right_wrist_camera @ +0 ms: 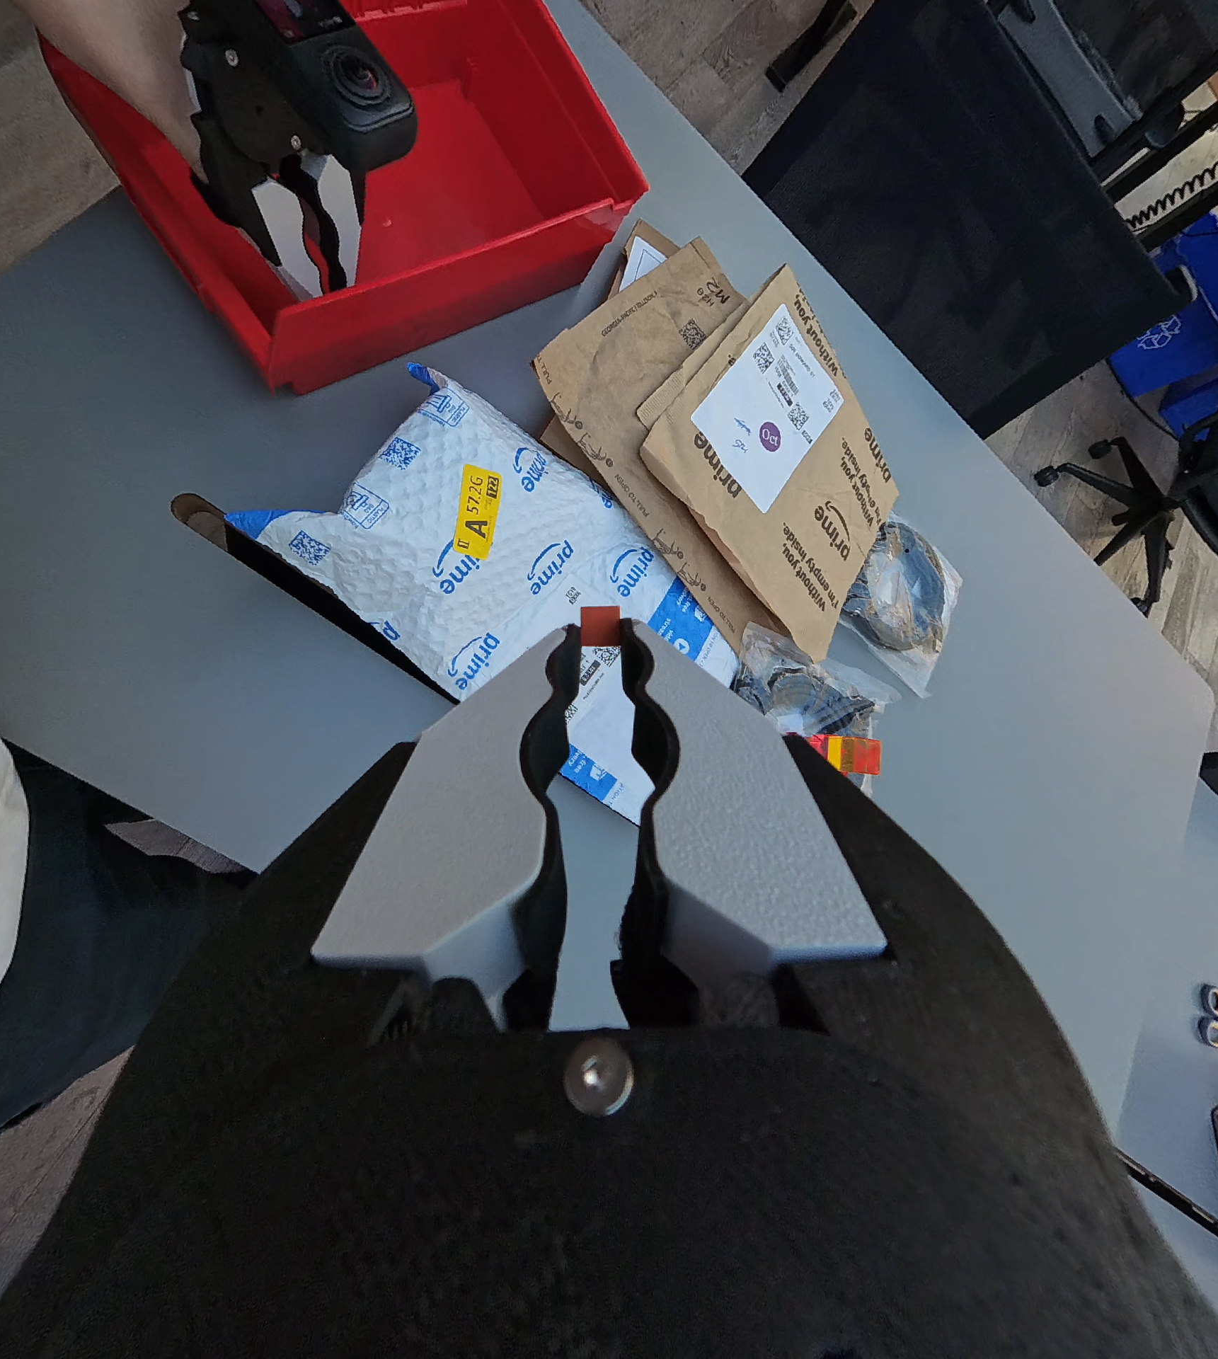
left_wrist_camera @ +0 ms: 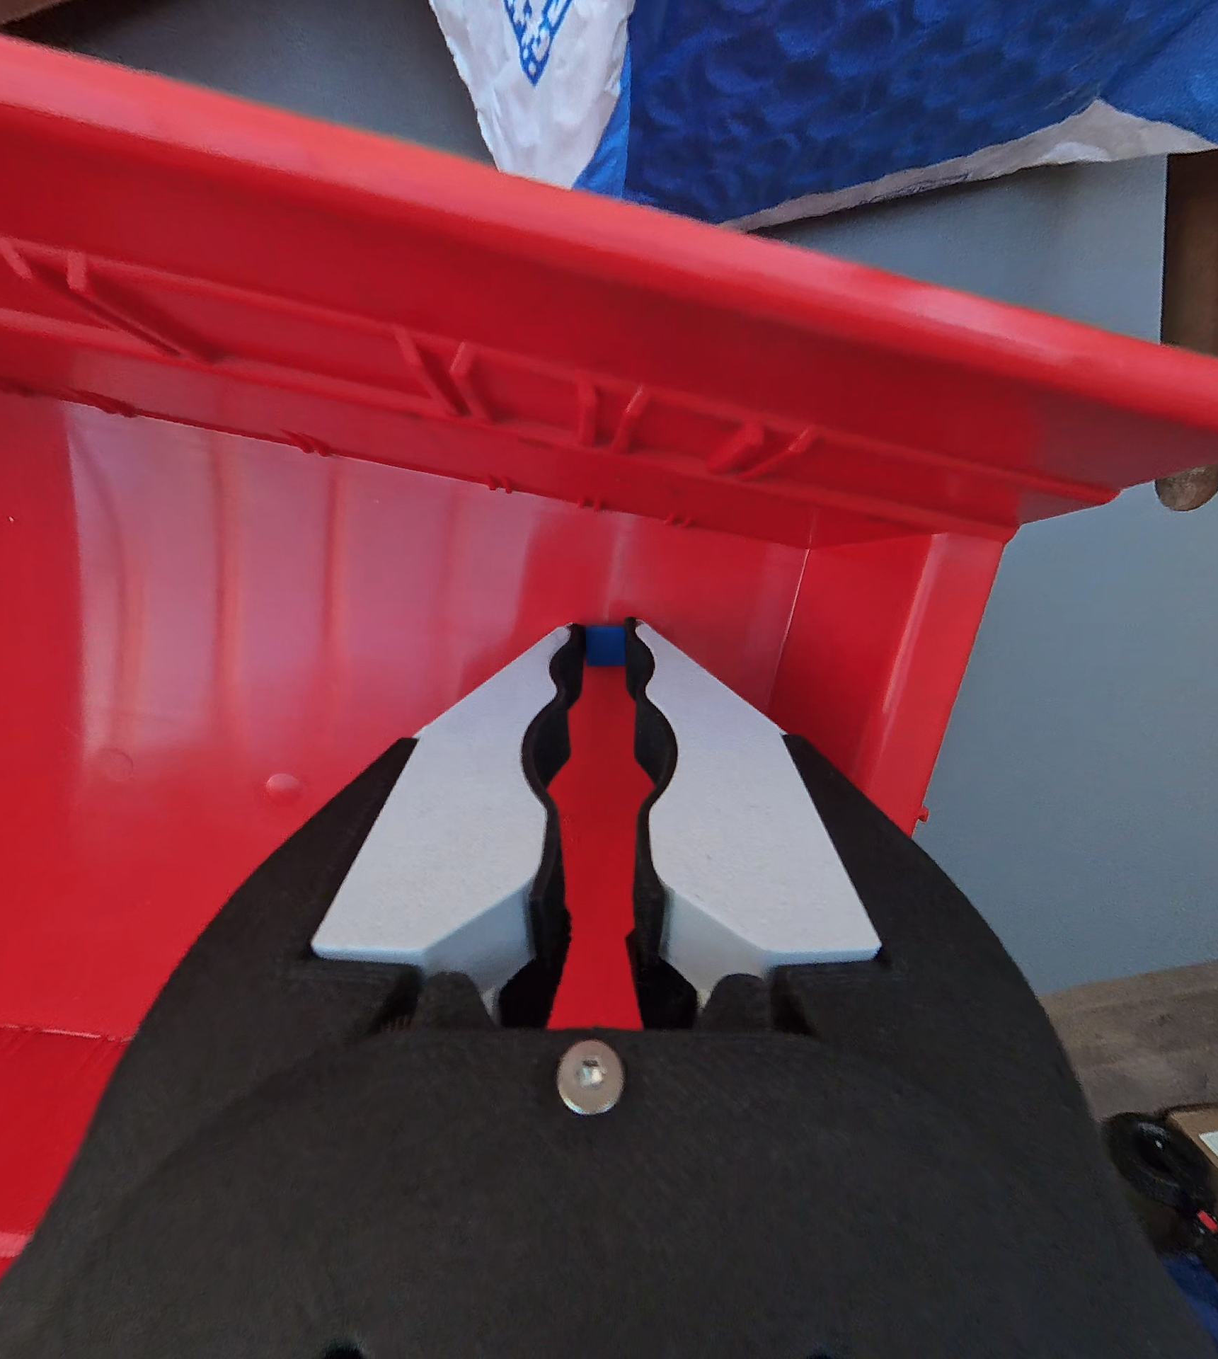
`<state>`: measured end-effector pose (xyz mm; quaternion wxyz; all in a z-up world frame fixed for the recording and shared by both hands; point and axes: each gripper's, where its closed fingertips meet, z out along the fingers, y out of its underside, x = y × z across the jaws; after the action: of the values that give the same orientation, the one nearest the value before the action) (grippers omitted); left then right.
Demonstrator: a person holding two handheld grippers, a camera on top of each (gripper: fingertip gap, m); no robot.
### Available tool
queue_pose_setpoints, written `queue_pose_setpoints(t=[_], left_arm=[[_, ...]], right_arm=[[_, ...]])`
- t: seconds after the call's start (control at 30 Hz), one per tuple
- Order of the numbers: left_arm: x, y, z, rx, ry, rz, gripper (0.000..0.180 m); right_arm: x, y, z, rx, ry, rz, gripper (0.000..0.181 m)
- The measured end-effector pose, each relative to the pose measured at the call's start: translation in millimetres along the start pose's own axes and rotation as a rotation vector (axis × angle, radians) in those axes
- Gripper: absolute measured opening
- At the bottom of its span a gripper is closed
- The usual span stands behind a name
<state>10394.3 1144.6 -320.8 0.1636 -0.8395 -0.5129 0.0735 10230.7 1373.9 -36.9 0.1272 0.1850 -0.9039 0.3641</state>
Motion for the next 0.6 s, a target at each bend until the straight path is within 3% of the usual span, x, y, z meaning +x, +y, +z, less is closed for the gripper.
queue_pose_setpoints(t=[0.13,0.33,0.6], left_arm=[[-8,6,-18,-0.032,-0.072,-0.087,0.009],[-9,-13,-109,0.081,-0.262,-0.412,0.009],[55,-111,-196,0.189,-0.499,-0.606,0.009]], right_arm=[[17,18,-9,0.032,0.028,0.02,0.009],[85,89,-3,0.057,0.102,0.185,0.009],[173,165,52,0.081,-0.088,0.306,0.009]])
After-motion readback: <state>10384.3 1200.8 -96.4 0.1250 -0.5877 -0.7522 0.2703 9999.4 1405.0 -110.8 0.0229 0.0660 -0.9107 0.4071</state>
